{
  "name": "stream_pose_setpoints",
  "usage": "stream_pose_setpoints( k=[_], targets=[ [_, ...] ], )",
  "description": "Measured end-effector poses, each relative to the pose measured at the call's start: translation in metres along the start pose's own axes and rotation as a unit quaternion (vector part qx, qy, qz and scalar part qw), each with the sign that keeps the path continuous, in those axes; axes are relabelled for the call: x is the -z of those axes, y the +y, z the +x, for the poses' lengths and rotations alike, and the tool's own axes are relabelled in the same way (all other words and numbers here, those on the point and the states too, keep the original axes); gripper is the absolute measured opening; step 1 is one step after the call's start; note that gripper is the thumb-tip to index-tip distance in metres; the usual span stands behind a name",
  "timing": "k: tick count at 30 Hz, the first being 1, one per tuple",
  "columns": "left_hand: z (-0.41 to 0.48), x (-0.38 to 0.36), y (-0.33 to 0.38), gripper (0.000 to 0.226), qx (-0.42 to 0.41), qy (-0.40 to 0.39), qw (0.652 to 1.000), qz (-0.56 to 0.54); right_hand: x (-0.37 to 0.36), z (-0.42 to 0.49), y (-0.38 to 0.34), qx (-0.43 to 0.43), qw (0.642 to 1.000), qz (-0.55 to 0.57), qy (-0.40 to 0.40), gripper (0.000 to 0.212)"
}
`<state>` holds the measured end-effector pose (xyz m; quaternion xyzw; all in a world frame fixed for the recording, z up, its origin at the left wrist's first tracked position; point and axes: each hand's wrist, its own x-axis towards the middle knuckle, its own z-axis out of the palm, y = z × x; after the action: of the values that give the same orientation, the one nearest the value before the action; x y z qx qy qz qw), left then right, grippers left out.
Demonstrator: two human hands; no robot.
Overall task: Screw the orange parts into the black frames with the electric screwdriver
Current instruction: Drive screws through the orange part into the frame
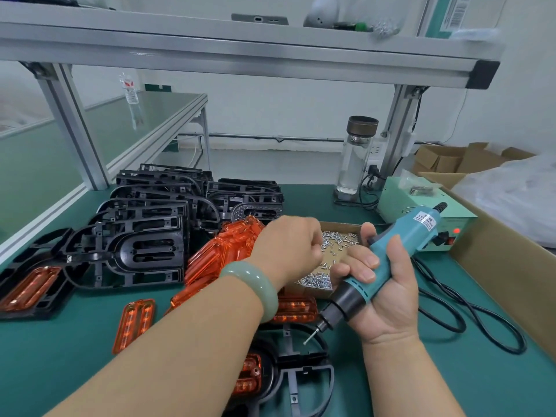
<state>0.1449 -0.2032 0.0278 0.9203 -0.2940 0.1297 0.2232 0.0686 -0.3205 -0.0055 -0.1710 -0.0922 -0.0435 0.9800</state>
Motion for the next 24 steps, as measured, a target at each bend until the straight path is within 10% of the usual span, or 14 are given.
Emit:
stream_pose_setpoints(
  k=[9, 18, 24],
  targets=[
    [-0.056, 0.064, -0.023, 0.023, 0.091, 0.150, 0.945, -0.277, -0.008, -0.001, 0.008, 0.028, 0.999, -0.010, 0.027, 0.056],
    [-0.135, 0.046, -0.044, 0.015, 0.288, 0.186, 0.728, -0.593, -0.018, -0.001, 0.031, 0.123, 0.986, -0.039, 0.109, 0.018],
    [-0.147, 0.028, -0.028, 0.019, 0.306, 0.136, 0.763, -0.553, -0.025, -0.002, 0.043, 0.160, 0.977, -0.048, 0.133, 0.017]
  ],
)
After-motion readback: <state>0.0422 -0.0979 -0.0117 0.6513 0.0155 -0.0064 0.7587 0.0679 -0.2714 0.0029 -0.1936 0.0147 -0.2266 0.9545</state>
